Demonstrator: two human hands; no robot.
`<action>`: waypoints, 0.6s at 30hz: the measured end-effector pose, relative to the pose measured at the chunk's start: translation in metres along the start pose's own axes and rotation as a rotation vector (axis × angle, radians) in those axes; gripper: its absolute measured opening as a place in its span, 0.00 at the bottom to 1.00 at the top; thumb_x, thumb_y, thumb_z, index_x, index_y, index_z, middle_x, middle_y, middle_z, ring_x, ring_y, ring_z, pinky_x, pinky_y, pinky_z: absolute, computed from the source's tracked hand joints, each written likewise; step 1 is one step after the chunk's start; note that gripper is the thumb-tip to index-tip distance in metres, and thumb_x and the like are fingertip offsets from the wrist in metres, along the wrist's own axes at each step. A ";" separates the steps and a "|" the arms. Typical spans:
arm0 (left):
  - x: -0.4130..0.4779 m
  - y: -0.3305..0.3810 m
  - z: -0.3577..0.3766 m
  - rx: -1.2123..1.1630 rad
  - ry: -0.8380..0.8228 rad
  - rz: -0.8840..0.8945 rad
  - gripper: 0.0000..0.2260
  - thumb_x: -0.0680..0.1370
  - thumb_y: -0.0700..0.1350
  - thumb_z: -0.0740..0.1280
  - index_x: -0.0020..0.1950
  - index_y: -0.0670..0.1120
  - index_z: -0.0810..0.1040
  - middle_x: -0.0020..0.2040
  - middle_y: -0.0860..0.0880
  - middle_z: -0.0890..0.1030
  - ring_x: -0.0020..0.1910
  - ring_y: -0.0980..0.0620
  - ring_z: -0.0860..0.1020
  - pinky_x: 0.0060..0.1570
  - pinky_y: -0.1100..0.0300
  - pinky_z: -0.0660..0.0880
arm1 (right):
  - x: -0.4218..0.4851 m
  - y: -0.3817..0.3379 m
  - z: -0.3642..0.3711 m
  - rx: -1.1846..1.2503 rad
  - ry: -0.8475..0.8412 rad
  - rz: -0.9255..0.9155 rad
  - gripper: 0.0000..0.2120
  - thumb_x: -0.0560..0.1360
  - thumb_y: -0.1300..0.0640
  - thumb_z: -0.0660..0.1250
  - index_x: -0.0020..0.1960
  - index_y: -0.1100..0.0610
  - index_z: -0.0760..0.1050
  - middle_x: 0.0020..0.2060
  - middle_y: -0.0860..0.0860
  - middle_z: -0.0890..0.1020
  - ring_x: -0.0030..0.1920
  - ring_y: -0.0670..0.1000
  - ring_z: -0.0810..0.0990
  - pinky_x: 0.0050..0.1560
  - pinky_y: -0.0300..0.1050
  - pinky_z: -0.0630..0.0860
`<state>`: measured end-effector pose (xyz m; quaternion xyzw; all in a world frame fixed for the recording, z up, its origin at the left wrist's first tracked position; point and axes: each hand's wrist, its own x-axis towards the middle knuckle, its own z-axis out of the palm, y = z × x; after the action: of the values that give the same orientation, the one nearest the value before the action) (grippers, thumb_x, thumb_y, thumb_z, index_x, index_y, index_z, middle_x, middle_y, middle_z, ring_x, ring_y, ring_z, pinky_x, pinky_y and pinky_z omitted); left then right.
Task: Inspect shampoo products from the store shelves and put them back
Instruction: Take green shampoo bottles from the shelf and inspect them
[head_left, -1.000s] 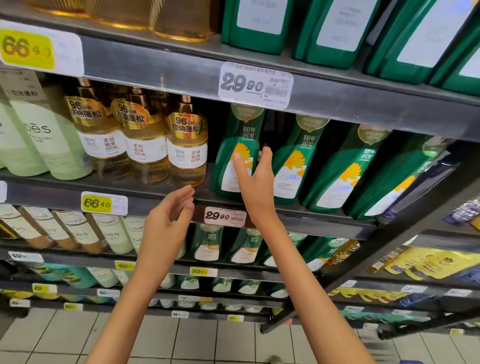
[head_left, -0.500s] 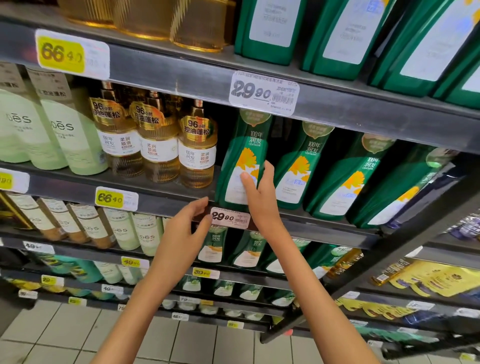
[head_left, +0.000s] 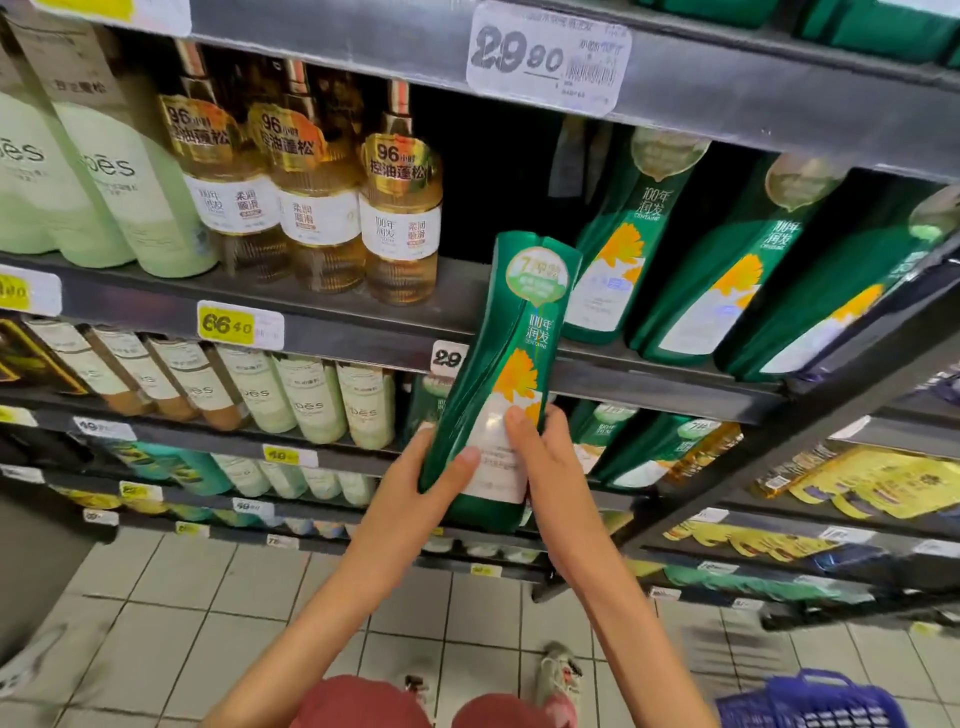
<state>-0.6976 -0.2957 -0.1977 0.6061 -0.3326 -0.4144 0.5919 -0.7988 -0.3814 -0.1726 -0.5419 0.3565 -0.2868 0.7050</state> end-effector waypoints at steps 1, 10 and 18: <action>-0.001 -0.001 0.001 0.071 0.025 0.000 0.11 0.71 0.57 0.66 0.52 0.60 0.75 0.48 0.66 0.81 0.50 0.67 0.78 0.45 0.76 0.71 | -0.003 0.003 -0.001 -0.019 0.017 0.006 0.09 0.80 0.57 0.59 0.59 0.58 0.66 0.58 0.58 0.79 0.58 0.56 0.79 0.60 0.53 0.76; -0.024 -0.009 -0.014 -0.179 -0.196 -0.211 0.20 0.71 0.49 0.68 0.62 0.49 0.74 0.56 0.53 0.82 0.56 0.56 0.79 0.50 0.66 0.77 | -0.014 0.017 -0.029 -0.114 -0.166 0.083 0.12 0.78 0.52 0.63 0.61 0.52 0.71 0.55 0.47 0.81 0.56 0.42 0.80 0.52 0.35 0.76; -0.032 -0.005 -0.025 -0.277 -0.460 -0.321 0.17 0.76 0.45 0.60 0.65 0.47 0.70 0.61 0.51 0.79 0.61 0.52 0.76 0.54 0.63 0.75 | -0.007 0.013 -0.018 0.470 -0.410 0.222 0.27 0.72 0.41 0.68 0.65 0.55 0.75 0.65 0.59 0.76 0.66 0.58 0.74 0.66 0.52 0.71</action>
<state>-0.6895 -0.2559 -0.2001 0.4546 -0.2985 -0.6702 0.5050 -0.8174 -0.3830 -0.1863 -0.3687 0.1880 -0.1676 0.8948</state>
